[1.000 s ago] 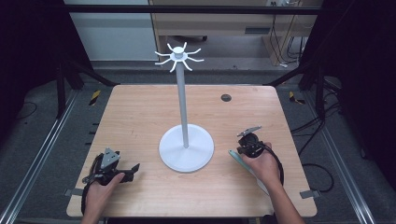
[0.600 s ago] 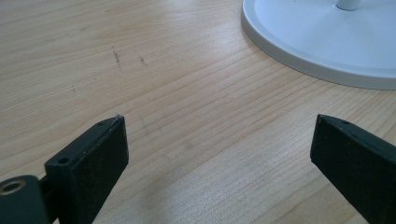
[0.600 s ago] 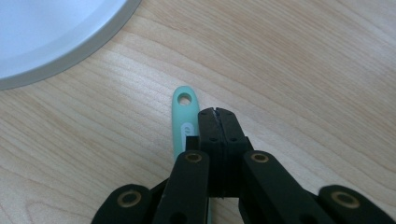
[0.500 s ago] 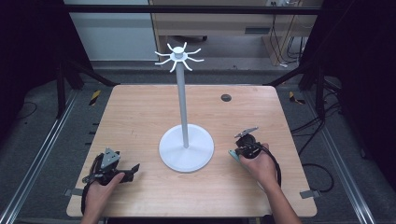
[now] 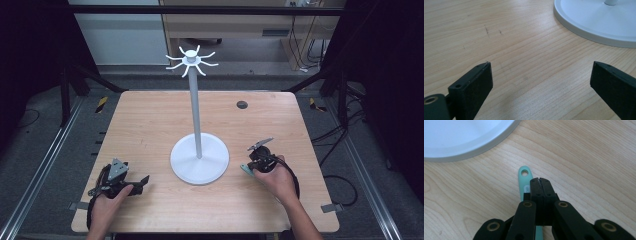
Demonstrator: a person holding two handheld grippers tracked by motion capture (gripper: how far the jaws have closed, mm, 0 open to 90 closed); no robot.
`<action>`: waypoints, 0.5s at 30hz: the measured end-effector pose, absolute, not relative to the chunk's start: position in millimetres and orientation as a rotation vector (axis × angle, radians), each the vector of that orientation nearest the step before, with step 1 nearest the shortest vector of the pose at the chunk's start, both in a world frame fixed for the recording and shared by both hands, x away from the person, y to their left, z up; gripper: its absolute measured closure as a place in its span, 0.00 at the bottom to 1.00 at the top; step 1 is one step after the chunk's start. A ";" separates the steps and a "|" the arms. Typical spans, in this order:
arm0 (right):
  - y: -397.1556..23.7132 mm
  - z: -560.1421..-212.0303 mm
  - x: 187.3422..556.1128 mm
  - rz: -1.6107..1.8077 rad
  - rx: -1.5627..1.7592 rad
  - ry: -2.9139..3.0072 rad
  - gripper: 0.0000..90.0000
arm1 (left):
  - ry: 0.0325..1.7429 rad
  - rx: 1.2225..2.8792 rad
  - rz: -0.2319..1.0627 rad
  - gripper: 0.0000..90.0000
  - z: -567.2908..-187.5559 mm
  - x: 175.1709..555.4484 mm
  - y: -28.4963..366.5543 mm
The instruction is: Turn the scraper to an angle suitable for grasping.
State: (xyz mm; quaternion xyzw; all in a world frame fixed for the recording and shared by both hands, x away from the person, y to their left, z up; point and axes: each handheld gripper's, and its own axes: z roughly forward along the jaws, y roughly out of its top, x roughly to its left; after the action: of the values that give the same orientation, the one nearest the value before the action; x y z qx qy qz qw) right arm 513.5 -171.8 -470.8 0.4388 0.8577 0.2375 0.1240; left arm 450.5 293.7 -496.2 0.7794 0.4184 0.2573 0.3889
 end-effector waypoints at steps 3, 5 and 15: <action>-171.7 -465.7 513.5 0.693 1.280 2.500 1.00 | 1.063 1.982 0.654 0.04 -496.2 450.6 293.5; -171.7 -463.5 513.7 0.683 1.269 2.509 0.97 | 1.064 1.982 0.656 0.04 -496.4 450.6 293.2; -166.1 -461.1 514.5 0.635 1.259 2.558 0.80 | 1.060 1.987 0.658 0.04 -496.2 450.6 293.3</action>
State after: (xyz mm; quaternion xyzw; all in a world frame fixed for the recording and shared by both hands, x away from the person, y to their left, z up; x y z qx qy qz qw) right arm 514.5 -166.1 -461.1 0.4284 0.8705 0.2160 0.1100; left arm 450.6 293.3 -496.2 0.7809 0.4165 0.2587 0.3871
